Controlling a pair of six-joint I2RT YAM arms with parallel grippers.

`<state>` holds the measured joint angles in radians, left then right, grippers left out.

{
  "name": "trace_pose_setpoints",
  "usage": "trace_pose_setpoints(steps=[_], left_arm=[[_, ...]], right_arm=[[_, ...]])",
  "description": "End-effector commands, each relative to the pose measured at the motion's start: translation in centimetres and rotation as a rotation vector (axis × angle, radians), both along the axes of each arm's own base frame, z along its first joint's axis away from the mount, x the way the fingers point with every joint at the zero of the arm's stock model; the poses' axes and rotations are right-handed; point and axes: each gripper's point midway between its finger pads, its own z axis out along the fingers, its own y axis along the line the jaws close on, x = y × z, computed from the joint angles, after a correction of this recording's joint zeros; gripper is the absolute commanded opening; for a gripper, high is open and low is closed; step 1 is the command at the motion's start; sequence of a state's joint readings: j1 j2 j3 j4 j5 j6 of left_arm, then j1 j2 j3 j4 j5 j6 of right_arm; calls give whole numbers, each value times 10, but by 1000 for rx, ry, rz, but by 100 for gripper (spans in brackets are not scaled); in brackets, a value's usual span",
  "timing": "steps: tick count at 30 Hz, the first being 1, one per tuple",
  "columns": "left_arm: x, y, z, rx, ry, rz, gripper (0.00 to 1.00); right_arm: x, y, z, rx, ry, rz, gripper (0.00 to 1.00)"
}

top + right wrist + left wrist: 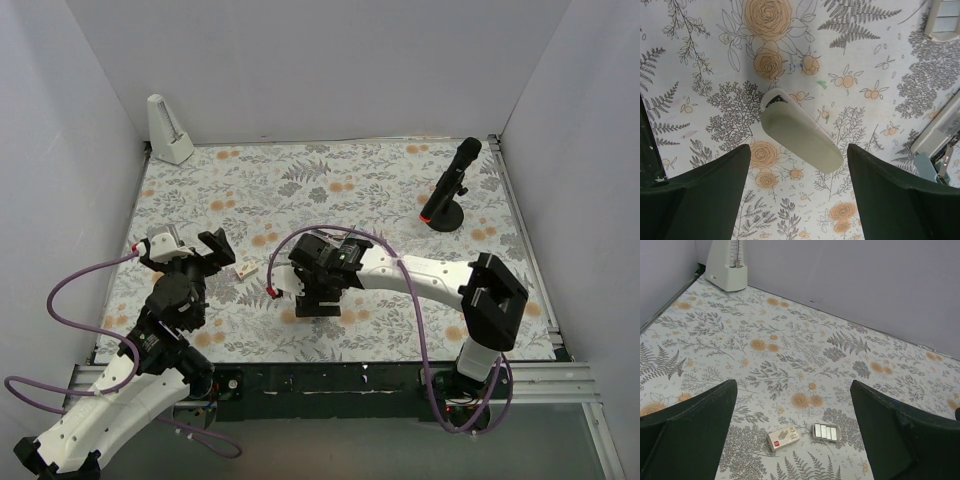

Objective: Load the staples into the stapler

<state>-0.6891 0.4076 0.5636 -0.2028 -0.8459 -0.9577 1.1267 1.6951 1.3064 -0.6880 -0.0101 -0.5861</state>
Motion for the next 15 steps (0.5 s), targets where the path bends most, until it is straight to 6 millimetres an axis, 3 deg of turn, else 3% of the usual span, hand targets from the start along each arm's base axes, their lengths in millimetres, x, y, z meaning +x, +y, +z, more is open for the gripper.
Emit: trace_pose_setpoints(steps=[1, 10, 15], left_arm=[[-1, 2, -2, 4, 1, 6, 98], [0, 1, -3, 13, 9, 3, 98], [1, 1, -3, 13, 9, 1, 98]], right_arm=[[-1, 9, -15, -41, 35, 85, 86], [12, 18, -47, -83, 54, 40, 81], [27, 1, -57, -105, 86, -74, 63]])
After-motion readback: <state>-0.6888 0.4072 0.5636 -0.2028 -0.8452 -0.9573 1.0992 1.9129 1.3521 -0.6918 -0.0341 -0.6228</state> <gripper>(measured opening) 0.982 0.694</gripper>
